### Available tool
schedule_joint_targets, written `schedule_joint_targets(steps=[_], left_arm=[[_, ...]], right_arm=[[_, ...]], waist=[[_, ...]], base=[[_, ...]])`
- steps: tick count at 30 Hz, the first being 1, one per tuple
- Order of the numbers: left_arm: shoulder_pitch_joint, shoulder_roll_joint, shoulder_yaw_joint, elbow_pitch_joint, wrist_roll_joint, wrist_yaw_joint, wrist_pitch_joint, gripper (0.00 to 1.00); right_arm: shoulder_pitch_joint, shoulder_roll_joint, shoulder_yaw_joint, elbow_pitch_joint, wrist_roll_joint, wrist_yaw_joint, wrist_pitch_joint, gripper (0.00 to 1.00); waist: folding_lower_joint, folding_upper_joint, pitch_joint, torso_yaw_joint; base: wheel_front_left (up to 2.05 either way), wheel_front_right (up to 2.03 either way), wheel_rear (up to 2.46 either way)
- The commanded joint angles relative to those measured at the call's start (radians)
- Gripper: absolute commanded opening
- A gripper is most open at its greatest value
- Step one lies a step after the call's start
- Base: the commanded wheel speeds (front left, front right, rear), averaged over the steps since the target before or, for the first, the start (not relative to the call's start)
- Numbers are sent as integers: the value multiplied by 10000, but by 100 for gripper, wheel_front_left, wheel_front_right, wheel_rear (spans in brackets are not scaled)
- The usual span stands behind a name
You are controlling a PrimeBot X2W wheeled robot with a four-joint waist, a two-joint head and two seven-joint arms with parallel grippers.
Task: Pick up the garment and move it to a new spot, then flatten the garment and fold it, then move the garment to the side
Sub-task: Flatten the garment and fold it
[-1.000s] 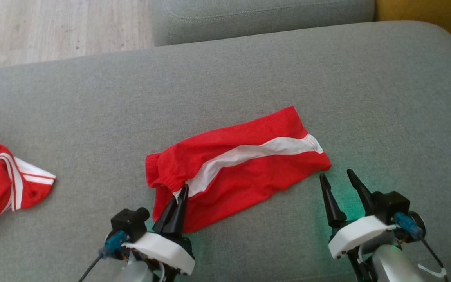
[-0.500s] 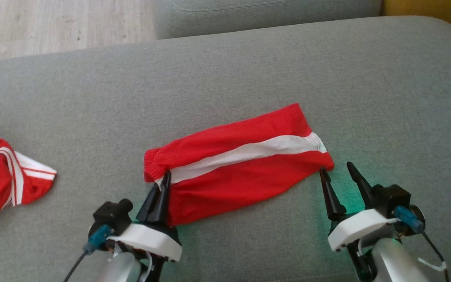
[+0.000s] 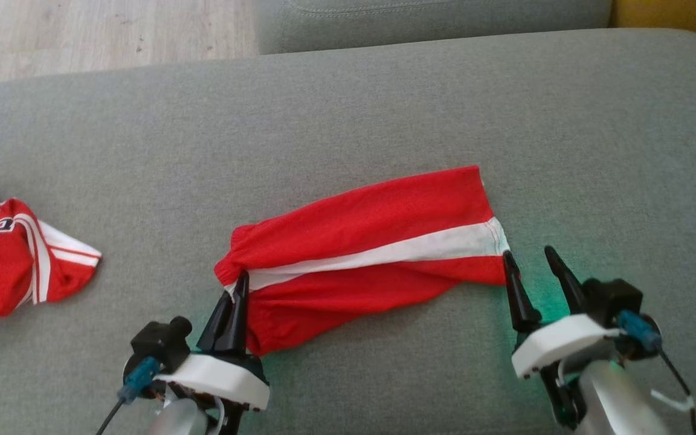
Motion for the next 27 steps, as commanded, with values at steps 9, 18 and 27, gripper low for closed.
schedule_joint_targets(steps=[9,18,27], left_arm=[[-284,36,317,-205,97,16,-107,0],[-336,19,39,-107,-5,16,-107,0],[-458,104,-34,-116,-71,15,-107,0]], right_arm=[[-1708,-18,711,1630,-163,-7,-67,100],[-2571,-18,1461,3944,-367,-7,-65,100],[-2982,-18,1994,4403,263,-7,-66,100]], waist=[[0,0,171,171],[0,0,300,401],[0,0,521,467]], base=[[0,0,0],[0,0,0],[0,0,0]])
